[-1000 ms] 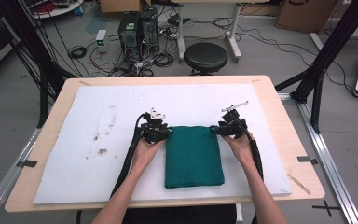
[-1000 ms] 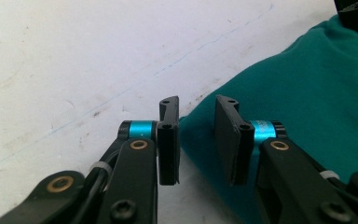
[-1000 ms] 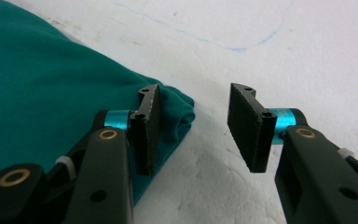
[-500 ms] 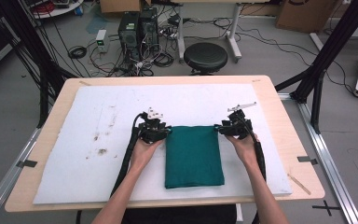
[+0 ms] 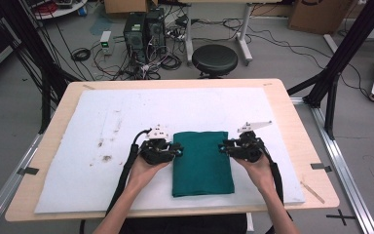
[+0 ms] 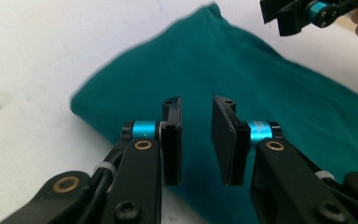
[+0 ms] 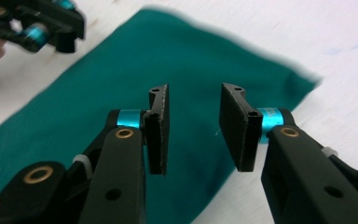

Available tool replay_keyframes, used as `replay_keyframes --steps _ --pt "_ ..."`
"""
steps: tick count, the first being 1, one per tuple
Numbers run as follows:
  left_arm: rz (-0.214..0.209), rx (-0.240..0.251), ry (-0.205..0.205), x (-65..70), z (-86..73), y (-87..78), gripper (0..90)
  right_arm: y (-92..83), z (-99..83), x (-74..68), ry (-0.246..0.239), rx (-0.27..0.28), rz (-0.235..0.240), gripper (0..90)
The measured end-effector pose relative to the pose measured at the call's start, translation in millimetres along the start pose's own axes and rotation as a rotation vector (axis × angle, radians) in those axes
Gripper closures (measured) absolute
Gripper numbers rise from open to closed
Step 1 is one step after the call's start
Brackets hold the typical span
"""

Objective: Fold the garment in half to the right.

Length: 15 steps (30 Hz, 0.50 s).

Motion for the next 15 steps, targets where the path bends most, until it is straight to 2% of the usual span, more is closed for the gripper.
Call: replay_keyframes --steps 4,6,8,9,11,13,14,15 --pt "0.045 -0.041 0.022 -4.4 -10.7 4.6 72.9 8.5 -20.3 -5.0 0.020 -0.033 0.006 64.6" --pt "0.092 -0.052 0.047 -6.2 -12.9 4.4 72.9 11.1 -27.4 -4.1 0.023 -0.056 -0.014 63.4" --pt "0.146 -0.036 0.069 -4.9 -12.1 0.4 71.7 8.9 -28.9 -2.9 0.020 -0.054 -0.047 60.7" --pt "0.150 -0.028 0.082 -2.4 -11.4 -3.0 71.6 6.3 -28.4 -4.4 0.029 -0.046 -0.043 60.0" --pt "0.099 0.002 0.086 7.3 -11.1 -10.8 71.6 -0.2 -25.9 -9.8 0.019 -0.018 -0.038 60.0" --pt "0.027 0.007 0.096 17.8 -14.0 -16.6 71.4 -5.8 -24.0 -18.7 0.006 0.009 -0.017 60.1" --pt "-0.022 0.005 0.094 24.6 -17.6 -19.8 71.3 -7.5 -24.3 -23.1 0.001 0.010 -0.009 60.1" --pt "-0.048 -0.001 0.095 28.8 -20.4 -20.9 71.2 -9.1 -25.9 -31.0 -0.013 0.011 0.002 60.1"
Point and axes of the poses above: each handheld gripper's, and its own axes: y roughly forward along the jaws, z roughly out of its top, x roughly to its right, the point moved 5 cm from there along y, roughly forward along the jaws, and after that the axes turned 13 degrees about -y, right-handed, at the moved point
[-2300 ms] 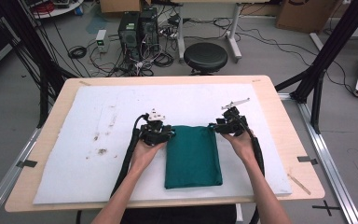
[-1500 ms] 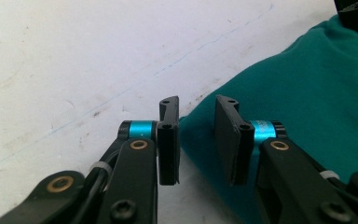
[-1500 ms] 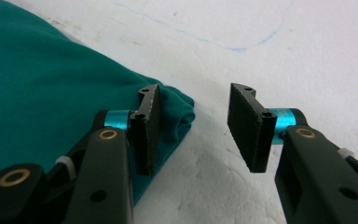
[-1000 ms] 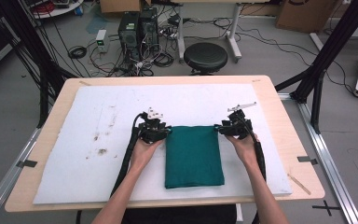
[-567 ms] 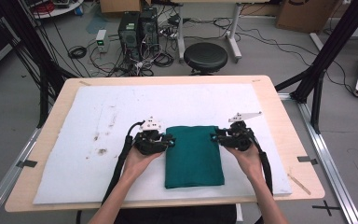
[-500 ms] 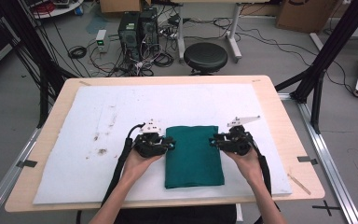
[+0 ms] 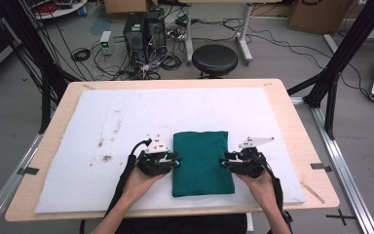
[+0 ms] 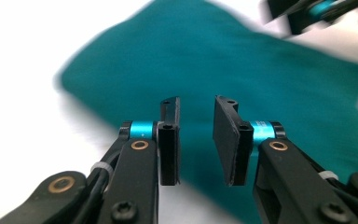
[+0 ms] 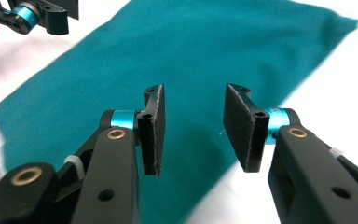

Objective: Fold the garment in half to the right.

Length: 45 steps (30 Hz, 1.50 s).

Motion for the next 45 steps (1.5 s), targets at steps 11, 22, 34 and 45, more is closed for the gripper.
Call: replay_keyframes --steps 11,22,34,45 --pt "-0.035 -0.105 0.065 16.1 -39.6 9.0 68.8 -2.9 -28.5 -27.6 -0.062 -0.090 0.003 59.5" --pt "-0.022 -0.014 0.000 -5.9 -23.0 -25.4 44.2 -12.2 -20.7 -10.8 0.008 -0.029 -0.038 35.9" --pt "0.136 0.175 -0.144 -76.5 -12.3 -98.5 23.8 -25.5 -8.5 19.8 0.058 0.053 -0.188 21.3" --pt "0.275 0.269 -0.221 -136.5 -29.7 -156.8 21.1 -24.2 -6.8 44.1 0.114 0.077 -0.249 21.3"
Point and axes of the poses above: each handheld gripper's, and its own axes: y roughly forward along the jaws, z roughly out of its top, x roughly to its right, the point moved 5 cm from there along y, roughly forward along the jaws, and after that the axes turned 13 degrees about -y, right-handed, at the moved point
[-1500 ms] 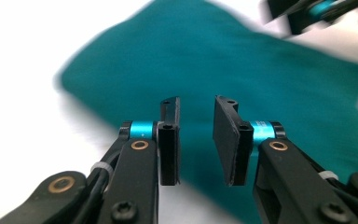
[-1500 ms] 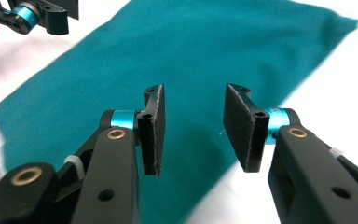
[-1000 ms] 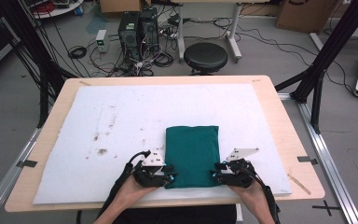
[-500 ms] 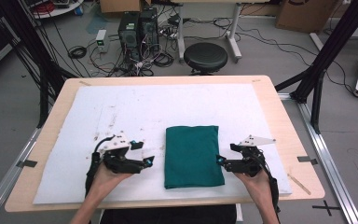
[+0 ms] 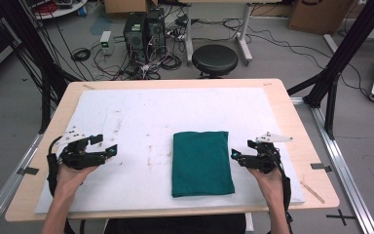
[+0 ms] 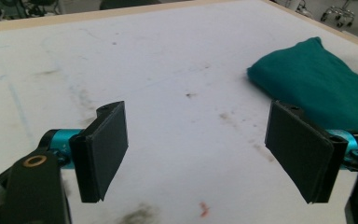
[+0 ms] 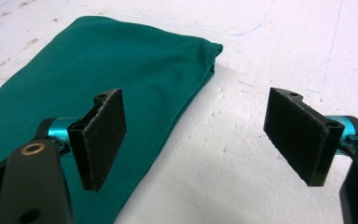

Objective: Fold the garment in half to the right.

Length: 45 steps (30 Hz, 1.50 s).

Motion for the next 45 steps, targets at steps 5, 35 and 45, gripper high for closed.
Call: replay_keyframes --steps 5,35,45 --pt "0.054 0.016 -0.023 -22.3 -2.6 -9.4 21.1 -7.1 -0.4 7.0 0.016 0.022 -0.019 21.3" --pt "0.080 -0.005 -0.012 -26.6 -11.8 -10.4 21.1 -24.6 6.5 15.2 0.022 0.067 -0.044 21.3" --pt "0.083 -0.012 -0.008 -25.9 -12.9 -9.4 21.1 -23.6 6.3 14.0 0.021 0.061 -0.038 21.3"
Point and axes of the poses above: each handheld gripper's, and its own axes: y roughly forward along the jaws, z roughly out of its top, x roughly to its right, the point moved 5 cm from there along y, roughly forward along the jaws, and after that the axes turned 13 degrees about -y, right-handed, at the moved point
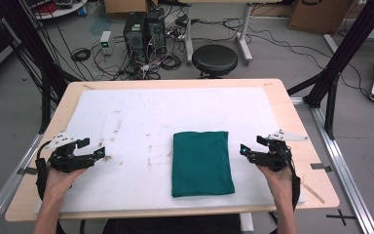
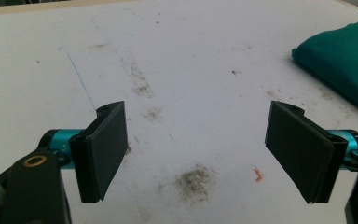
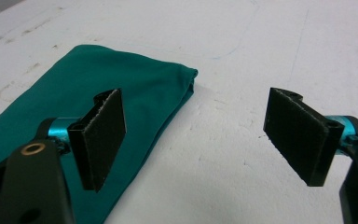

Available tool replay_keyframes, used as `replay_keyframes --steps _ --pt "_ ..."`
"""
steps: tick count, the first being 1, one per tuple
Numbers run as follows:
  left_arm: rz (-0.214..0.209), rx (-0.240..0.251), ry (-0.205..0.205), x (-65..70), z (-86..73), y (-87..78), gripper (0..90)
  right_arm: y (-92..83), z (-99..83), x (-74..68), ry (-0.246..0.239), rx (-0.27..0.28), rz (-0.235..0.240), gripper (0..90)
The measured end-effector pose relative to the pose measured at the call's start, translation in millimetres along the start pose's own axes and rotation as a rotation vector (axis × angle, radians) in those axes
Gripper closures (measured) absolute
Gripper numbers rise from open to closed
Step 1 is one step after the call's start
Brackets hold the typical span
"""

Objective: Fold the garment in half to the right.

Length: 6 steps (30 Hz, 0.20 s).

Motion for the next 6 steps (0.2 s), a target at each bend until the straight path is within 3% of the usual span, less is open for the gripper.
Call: replay_keyframes --steps 6 --pt "-0.002 0.003 -0.003 -0.8 0.4 -0.4 21.1 0.0 0.9 1.1 -0.002 0.005 -0.002 21.3"
Point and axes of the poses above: each handheld gripper's, and its own axes: y roughly forward along the jaws, z roughly out of its top, x roughly to its right, the point moved 5 cm from there along y, roughly forward along the jaws, and after that the axes turned 13 degrees about -y, right-handed, at the moved point
